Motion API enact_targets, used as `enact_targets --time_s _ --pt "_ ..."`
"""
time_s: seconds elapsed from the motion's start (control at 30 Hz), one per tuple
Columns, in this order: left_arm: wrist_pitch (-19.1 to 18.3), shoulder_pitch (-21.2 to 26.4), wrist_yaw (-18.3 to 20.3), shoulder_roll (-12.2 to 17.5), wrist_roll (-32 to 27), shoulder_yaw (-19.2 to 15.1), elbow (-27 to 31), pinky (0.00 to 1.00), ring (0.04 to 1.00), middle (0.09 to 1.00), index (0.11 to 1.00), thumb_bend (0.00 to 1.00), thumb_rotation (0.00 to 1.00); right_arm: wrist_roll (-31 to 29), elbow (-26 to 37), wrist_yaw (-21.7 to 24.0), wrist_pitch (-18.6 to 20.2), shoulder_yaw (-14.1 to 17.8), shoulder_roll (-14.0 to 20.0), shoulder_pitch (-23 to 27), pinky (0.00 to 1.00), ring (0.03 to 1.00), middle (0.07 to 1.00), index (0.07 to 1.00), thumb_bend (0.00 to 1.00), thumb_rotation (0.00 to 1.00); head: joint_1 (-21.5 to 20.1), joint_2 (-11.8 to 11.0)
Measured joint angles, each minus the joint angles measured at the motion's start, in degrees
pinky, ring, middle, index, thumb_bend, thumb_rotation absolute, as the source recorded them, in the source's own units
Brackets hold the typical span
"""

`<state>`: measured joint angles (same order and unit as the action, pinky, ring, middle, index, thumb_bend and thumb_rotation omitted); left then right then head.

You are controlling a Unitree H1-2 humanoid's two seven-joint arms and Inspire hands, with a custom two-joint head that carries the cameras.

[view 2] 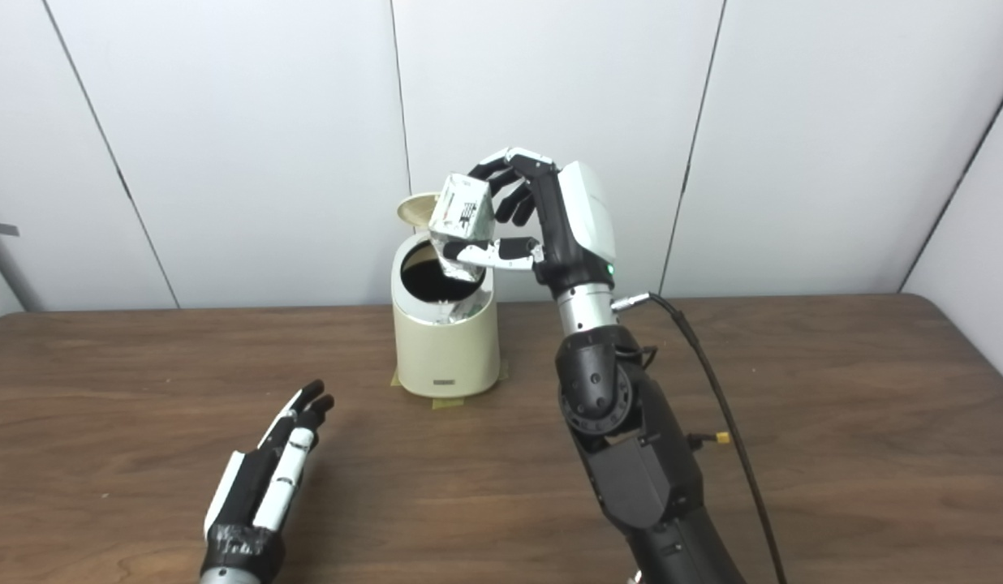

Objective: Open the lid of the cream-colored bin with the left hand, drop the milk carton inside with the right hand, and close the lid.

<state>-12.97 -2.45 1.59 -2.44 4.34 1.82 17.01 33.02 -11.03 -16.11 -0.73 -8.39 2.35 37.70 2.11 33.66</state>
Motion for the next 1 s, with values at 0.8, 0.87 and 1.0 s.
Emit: enact_targets --time_s 0.8,0.87,1.0 --pt "0.0 -1.2 -1.8 -0.3 0.2 1.0 3.1 1.0 0.959 0.911 0.933 0.45 0.79 0.5 -16.0 -11.3 -9.0 -1.4 -3.5 3.8 0.34 0.387 0.494 0.512 0.52 0.0 1.8 0.3" --pt "0.0 -1.4 -1.8 -0.2 0.3 1.0 3.1 1.0 0.956 0.91 0.932 0.46 0.79 1.2 -16.4 -12.3 -9.5 -1.7 -3.3 3.8 0.34 0.387 0.493 0.511 0.52 0.0 1.5 0.4" --pt "0.0 -1.5 -1.7 -0.2 0.3 1.1 3.1 1.0 0.958 0.908 0.93 0.49 0.77 1.8 -17.4 -13.8 -11.2 -1.9 -3.0 3.8 0.32 0.372 0.492 0.513 0.52 0.0 1.1 0.5"
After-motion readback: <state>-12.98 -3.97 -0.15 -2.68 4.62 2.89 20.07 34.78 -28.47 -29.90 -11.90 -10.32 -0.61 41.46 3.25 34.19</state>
